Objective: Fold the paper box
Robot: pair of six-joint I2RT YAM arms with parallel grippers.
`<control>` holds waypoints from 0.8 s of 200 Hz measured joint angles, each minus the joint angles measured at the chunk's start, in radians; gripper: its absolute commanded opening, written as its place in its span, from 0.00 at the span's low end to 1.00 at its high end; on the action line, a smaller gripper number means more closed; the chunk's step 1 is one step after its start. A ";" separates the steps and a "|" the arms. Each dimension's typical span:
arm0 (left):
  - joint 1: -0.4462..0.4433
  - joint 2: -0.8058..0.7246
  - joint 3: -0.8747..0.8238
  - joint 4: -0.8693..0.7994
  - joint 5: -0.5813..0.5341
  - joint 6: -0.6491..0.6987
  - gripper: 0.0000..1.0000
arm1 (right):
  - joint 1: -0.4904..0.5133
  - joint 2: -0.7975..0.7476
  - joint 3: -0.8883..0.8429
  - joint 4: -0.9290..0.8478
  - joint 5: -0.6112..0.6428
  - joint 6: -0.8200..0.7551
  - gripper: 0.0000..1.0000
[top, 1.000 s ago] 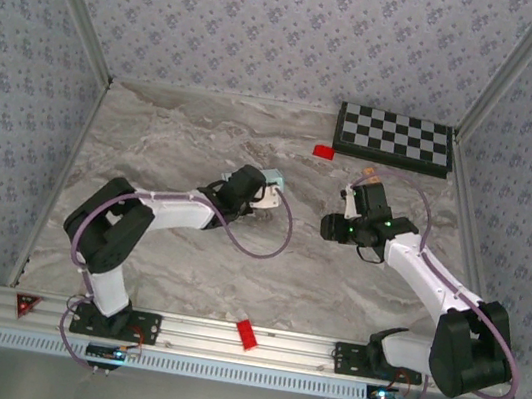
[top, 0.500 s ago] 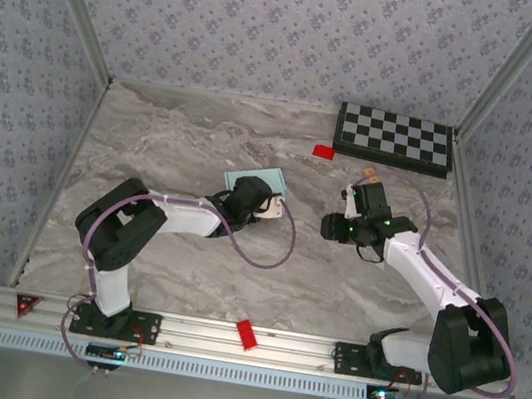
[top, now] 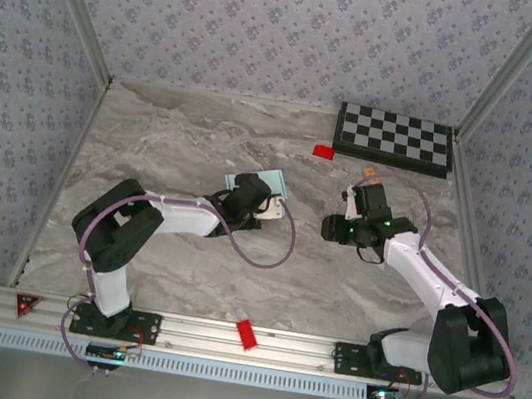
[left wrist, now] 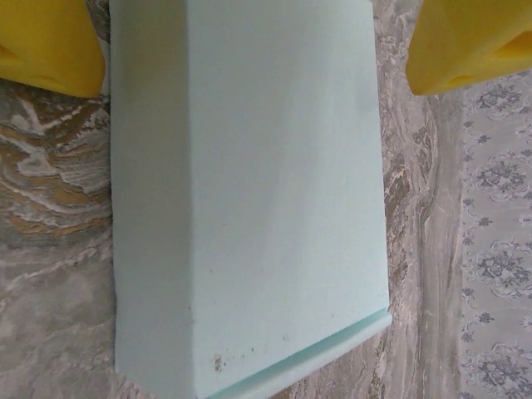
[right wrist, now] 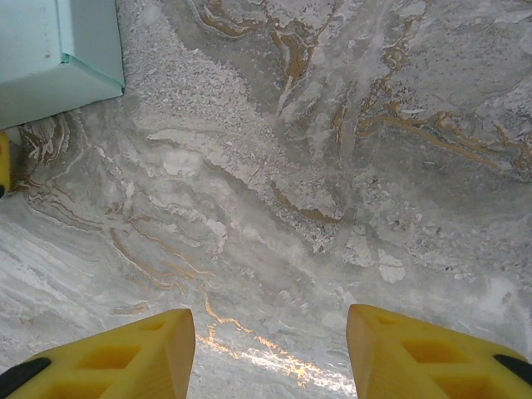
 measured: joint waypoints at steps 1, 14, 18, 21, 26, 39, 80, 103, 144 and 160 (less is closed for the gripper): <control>0.000 -0.002 0.000 -0.002 0.002 -0.002 0.96 | 0.000 0.000 0.000 0.000 0.000 0.000 0.53; 0.000 -0.022 0.000 -0.017 0.016 -0.015 0.97 | -0.001 0.000 -0.002 0.000 0.000 0.000 0.53; 0.000 -0.029 0.000 -0.021 0.022 -0.019 0.97 | -0.001 0.000 -0.002 0.000 0.000 0.000 0.52; 0.000 -0.034 0.000 -0.024 0.025 -0.023 0.97 | -0.001 0.000 -0.002 0.000 0.000 0.000 0.53; 0.000 -0.043 0.000 -0.028 0.030 -0.028 0.98 | -0.001 0.000 -0.002 0.000 0.000 0.000 0.53; 0.000 -0.068 0.000 -0.035 0.041 -0.045 0.98 | -0.002 0.001 -0.002 0.000 0.000 0.000 0.53; 0.012 -0.185 -0.021 -0.031 0.034 -0.156 0.98 | -0.009 0.001 -0.002 0.000 0.041 0.001 0.52; 0.037 -0.245 -0.023 -0.039 -0.012 -0.264 0.98 | -0.014 0.001 -0.002 -0.003 0.096 0.018 0.52; 0.103 -0.340 -0.056 -0.090 -0.066 -0.463 0.99 | -0.036 -0.010 -0.002 -0.007 0.214 0.050 0.52; 0.146 -0.393 -0.078 -0.126 -0.075 -0.547 0.99 | -0.053 -0.023 -0.002 -0.005 0.262 0.056 0.52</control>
